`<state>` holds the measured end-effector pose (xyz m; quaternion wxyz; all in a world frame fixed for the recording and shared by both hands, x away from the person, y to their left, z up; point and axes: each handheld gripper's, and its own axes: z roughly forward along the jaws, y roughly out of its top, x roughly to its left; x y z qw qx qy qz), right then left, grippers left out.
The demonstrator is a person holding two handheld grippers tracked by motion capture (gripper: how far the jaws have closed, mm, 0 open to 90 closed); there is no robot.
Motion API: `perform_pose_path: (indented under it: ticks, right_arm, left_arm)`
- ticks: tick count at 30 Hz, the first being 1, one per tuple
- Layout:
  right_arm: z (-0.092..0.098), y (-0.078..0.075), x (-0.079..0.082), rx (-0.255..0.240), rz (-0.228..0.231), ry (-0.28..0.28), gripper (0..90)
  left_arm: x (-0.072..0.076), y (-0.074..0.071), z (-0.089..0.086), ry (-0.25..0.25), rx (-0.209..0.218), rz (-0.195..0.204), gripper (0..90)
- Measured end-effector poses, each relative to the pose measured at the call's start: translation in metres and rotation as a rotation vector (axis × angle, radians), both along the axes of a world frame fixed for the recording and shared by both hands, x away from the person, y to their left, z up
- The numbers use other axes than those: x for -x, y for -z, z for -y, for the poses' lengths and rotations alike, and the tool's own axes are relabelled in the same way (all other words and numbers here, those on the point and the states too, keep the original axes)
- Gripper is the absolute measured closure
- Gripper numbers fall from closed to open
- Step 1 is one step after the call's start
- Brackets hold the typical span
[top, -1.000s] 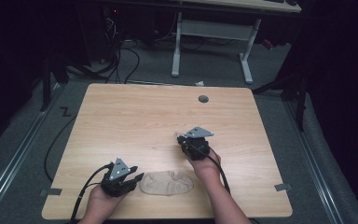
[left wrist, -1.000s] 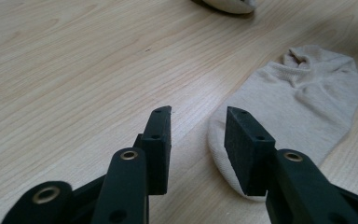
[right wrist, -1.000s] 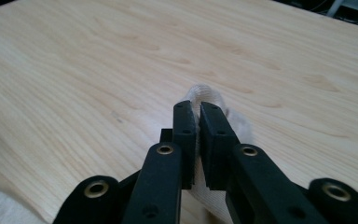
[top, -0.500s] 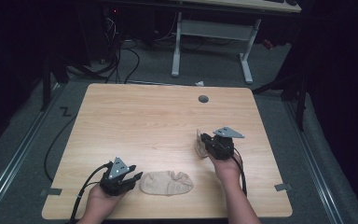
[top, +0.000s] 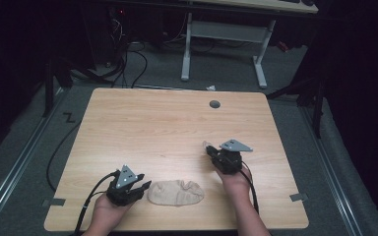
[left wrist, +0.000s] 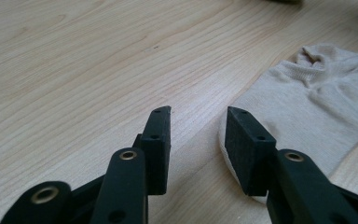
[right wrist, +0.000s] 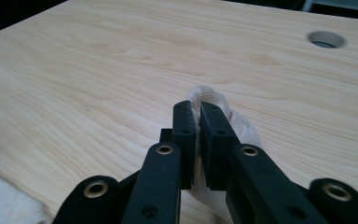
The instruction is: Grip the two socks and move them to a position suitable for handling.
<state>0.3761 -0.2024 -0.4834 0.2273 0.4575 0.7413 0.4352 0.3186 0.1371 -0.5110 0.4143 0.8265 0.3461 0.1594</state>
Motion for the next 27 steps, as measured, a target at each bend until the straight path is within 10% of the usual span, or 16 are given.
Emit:
perform_pose_path:
  ticks: [10, 27]
  right_arm:
    - [-0.056, -0.017, 0.007, -0.058, 0.037, -0.13, 85.0]
    - [0.009, 0.011, -0.003, -0.016, -0.043, 0.067, 83.0]
  left_arm:
    - [0.001, -0.001, -0.002, 0.014, -0.004, 0.005, 61.4]
    - [0.001, -0.002, -0.001, 0.022, -0.006, 0.001, 61.5]
